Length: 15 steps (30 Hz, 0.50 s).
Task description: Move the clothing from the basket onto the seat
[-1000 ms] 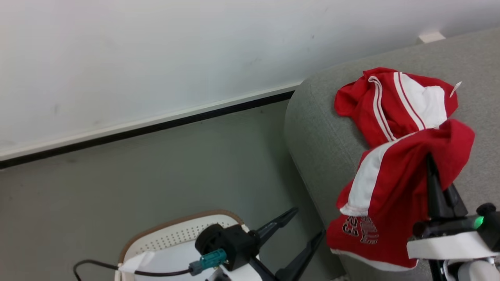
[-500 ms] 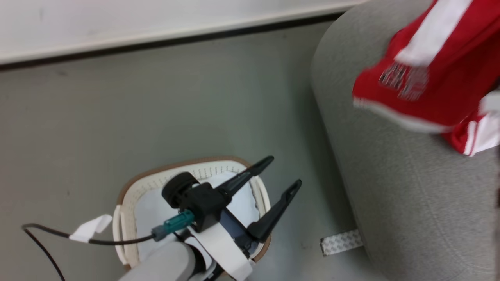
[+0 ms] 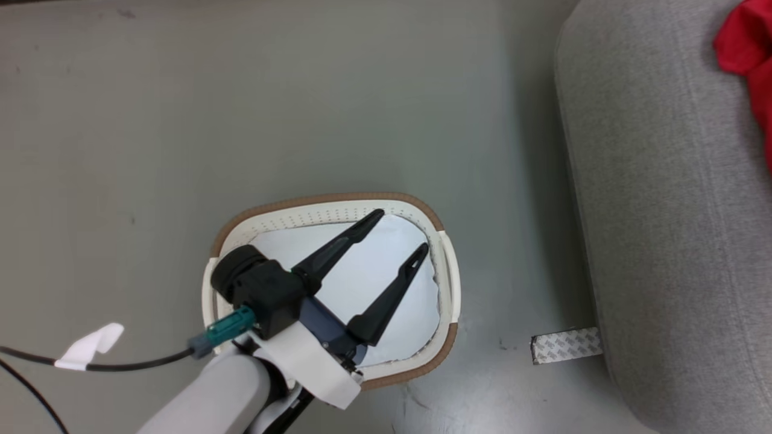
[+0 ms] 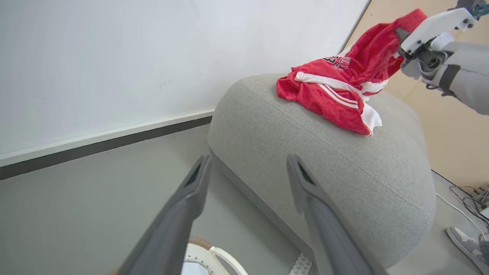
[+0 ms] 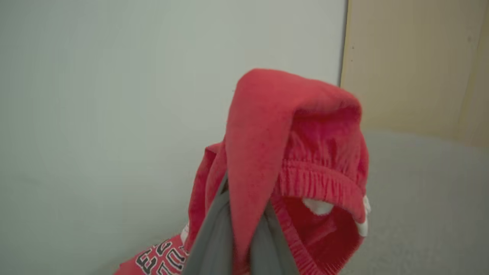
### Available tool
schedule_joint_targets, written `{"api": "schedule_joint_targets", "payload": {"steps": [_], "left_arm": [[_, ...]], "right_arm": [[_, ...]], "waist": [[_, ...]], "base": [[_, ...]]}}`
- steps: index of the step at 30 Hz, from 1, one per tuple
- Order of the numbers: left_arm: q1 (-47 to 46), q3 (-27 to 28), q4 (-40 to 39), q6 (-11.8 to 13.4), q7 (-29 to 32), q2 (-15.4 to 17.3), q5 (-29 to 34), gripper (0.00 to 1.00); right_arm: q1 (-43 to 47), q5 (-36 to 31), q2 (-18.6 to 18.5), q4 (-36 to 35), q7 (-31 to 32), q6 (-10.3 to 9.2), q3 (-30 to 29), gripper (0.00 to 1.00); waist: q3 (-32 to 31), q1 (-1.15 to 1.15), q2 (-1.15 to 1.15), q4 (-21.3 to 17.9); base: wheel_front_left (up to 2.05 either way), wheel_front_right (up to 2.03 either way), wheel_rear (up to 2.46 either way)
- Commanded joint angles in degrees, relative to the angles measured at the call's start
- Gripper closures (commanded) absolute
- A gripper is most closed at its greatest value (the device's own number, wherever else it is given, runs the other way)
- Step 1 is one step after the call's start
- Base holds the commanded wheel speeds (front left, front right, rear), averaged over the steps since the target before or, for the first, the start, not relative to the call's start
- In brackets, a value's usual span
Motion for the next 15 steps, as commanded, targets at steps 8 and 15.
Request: {"api": "schedule_joint_targets", "payload": {"steps": [8,15], "left_arm": [[2.3,0.8,0.8,0.9,-0.8,1.6,-1.2,0.00],[5.0,2.5,2.2,2.7,-2.7,1.4,-2.9,0.00]], "right_arm": [[8.5,-2.4,5.1,7.9,-3.7,-0.13,-10.3,0.00],[19.3,1.9,8.3,0.0,-4.0,-0.13,-2.7,0.00]], "waist": [[0.7,-0.02,0.00,0.4],[-3.6,-0.02,0.00,-0.5]], "base": [[0.00,0.00,0.00],[0.00,0.00,0.00]]}}
